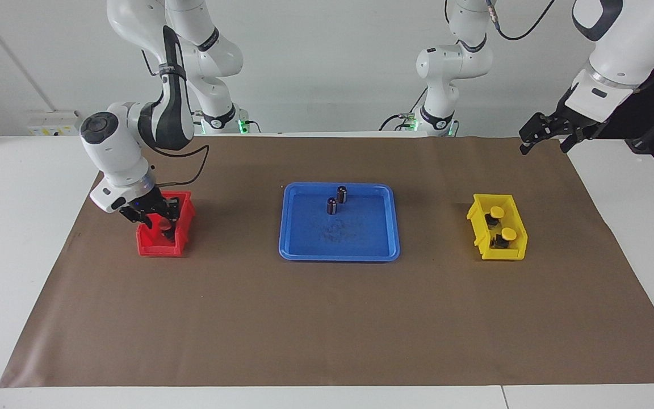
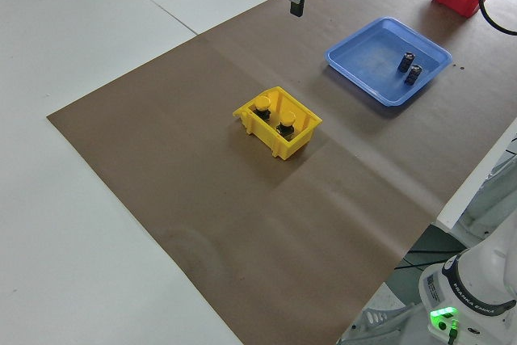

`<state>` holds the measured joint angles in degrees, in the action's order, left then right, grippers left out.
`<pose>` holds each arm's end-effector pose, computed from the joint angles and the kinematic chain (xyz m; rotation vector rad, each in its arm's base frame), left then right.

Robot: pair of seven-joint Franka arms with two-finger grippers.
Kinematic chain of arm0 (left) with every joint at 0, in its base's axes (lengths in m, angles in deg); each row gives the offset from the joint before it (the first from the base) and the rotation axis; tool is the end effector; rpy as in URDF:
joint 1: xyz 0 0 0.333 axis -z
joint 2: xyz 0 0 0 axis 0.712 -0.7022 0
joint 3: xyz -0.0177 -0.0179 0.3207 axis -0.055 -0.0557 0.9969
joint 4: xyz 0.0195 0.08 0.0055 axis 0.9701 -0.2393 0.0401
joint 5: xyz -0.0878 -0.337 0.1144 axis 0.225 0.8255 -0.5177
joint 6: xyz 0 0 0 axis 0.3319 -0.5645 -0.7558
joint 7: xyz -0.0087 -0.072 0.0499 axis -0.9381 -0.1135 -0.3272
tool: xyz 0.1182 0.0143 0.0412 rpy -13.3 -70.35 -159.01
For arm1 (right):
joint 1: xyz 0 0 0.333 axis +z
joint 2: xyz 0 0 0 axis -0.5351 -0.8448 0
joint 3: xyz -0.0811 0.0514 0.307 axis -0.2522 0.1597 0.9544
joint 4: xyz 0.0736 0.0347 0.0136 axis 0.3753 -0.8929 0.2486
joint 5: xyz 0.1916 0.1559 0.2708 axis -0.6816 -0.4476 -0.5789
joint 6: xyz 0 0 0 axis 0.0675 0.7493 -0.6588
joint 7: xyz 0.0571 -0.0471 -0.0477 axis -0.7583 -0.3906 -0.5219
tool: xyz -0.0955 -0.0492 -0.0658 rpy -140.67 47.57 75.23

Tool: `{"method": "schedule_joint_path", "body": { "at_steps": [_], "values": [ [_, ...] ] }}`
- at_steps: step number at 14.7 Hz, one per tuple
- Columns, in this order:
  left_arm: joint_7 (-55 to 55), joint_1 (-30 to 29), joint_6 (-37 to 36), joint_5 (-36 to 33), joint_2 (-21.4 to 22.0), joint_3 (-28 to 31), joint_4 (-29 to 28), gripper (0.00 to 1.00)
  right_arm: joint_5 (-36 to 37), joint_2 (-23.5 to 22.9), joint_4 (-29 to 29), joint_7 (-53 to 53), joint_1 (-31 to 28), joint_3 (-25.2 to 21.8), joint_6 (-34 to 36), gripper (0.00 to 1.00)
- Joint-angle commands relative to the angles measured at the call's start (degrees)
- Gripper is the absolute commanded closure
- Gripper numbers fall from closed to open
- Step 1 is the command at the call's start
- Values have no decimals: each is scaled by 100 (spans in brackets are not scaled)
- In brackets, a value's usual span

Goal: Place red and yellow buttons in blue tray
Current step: 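Grasp a red button inside the red bin with the right gripper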

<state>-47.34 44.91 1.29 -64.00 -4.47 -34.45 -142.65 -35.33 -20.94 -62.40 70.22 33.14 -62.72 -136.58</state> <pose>0.5137 -0.0300 0.6194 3.1288 -0.0579 -0.1148 0.5196 -0.0507 0.3636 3.1177 0.1476 0.0266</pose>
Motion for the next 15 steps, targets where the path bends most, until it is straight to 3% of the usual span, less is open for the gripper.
{"method": "schedule_joint_path", "body": {
  "at_steps": [1, 7, 12, 15],
  "values": [
    [-20, -49, 43, -65, 165, -16, -185, 0, -73, 182, -297, -161, -70, 36, -251, 41],
    [-46, -128, 52, -65, 174, -16, -212, 0, -73, 138, -332, -170, -88, 36, -260, 46],
    [-46, -128, 130, -65, 174, -16, -247, 0, -38, 111, -254, -161, -27, 36, -225, 88],
    [-55, -154, 279, -65, 209, -16, -343, 0, 259, -64, 473, -240, -9, 36, 536, 89]
  ]
}}
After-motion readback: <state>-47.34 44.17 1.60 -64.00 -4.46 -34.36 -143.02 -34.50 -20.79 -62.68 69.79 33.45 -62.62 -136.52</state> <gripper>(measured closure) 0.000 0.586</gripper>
